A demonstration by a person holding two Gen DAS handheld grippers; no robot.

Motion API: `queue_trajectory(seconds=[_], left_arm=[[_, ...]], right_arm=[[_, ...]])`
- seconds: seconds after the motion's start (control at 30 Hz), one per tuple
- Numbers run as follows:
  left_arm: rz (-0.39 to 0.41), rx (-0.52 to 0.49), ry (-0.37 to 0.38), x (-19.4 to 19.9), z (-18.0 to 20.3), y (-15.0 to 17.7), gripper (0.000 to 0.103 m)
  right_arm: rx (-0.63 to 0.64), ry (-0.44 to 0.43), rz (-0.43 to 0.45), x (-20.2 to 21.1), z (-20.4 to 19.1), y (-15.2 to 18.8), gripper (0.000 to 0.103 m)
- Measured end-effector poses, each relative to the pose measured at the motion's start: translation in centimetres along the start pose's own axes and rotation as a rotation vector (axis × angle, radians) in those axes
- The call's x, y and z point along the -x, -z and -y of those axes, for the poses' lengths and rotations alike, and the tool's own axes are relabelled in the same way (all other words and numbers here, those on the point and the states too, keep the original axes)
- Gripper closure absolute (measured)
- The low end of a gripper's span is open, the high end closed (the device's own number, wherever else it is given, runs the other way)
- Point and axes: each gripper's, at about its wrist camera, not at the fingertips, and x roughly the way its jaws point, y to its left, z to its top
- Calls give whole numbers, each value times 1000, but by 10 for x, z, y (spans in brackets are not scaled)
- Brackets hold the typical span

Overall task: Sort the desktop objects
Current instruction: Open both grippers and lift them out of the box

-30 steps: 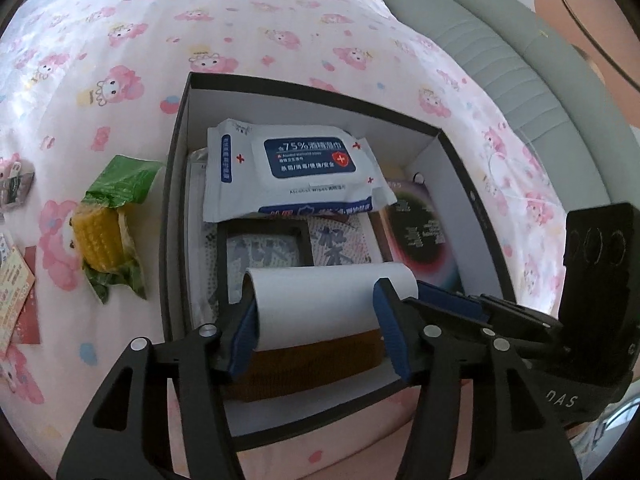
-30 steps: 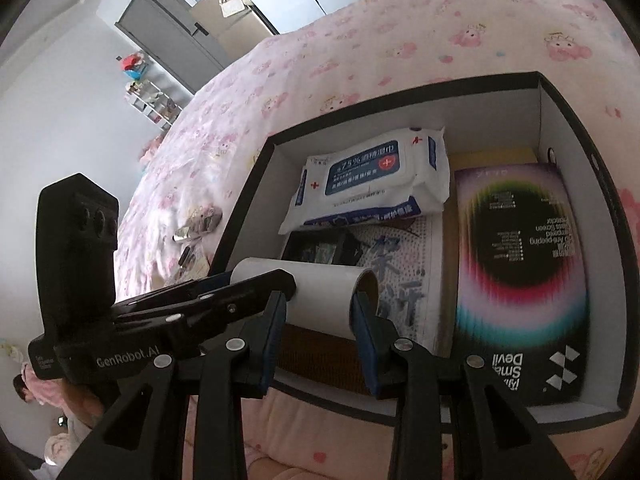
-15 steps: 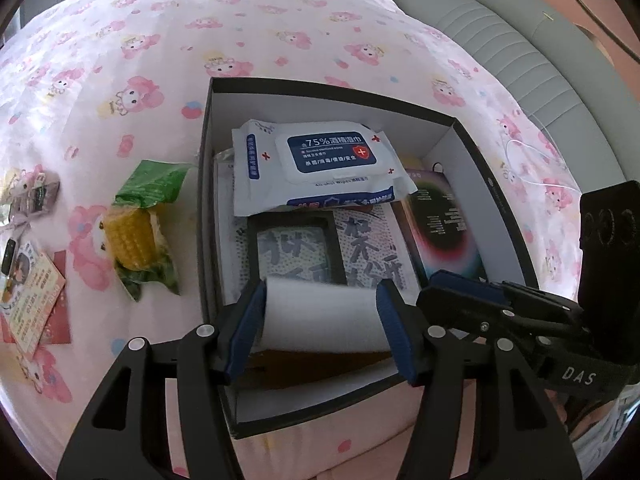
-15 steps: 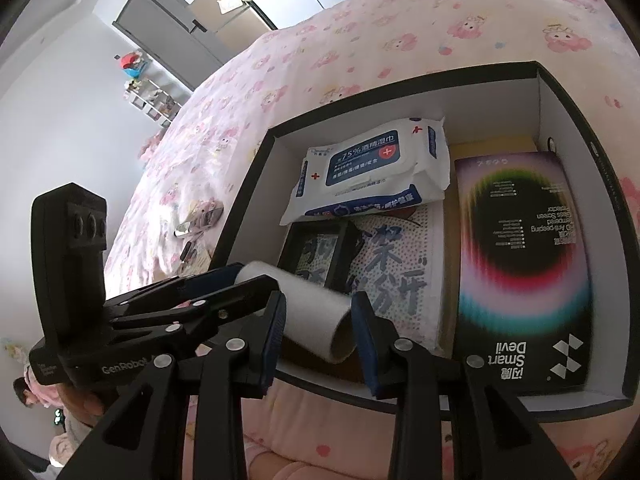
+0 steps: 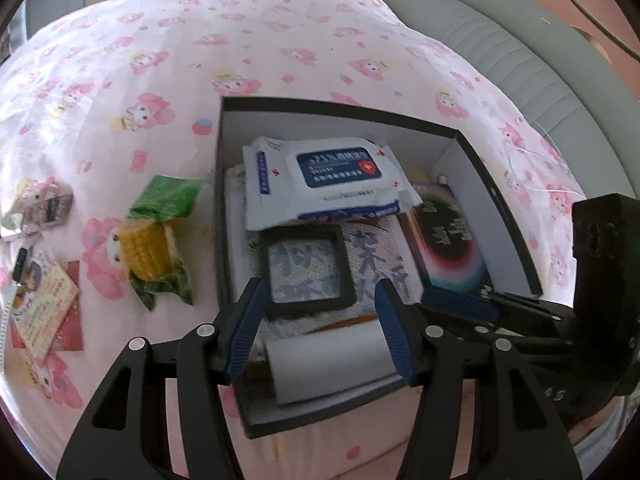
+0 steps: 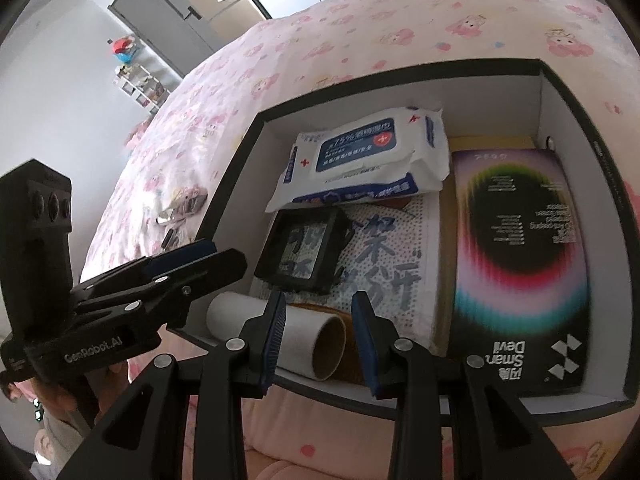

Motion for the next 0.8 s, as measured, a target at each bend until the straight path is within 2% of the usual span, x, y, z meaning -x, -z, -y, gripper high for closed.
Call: queue_trajectory(seconds=[0.2,0.43,0.6,0.8], left_arm=[[-5,-13,-12,1,6,6,46],[65,-25,-16,29,15,13,48],[97,-12,-1,51,13,31,48],[136,-17,-48,79,8,55,48]], right_arm=[[25,41,12,2,-5,2,72],[112,133,109,30,-28,6,72],[127,121,153,46,-44,19,72],[148,92,154,52,-66,42,72]])
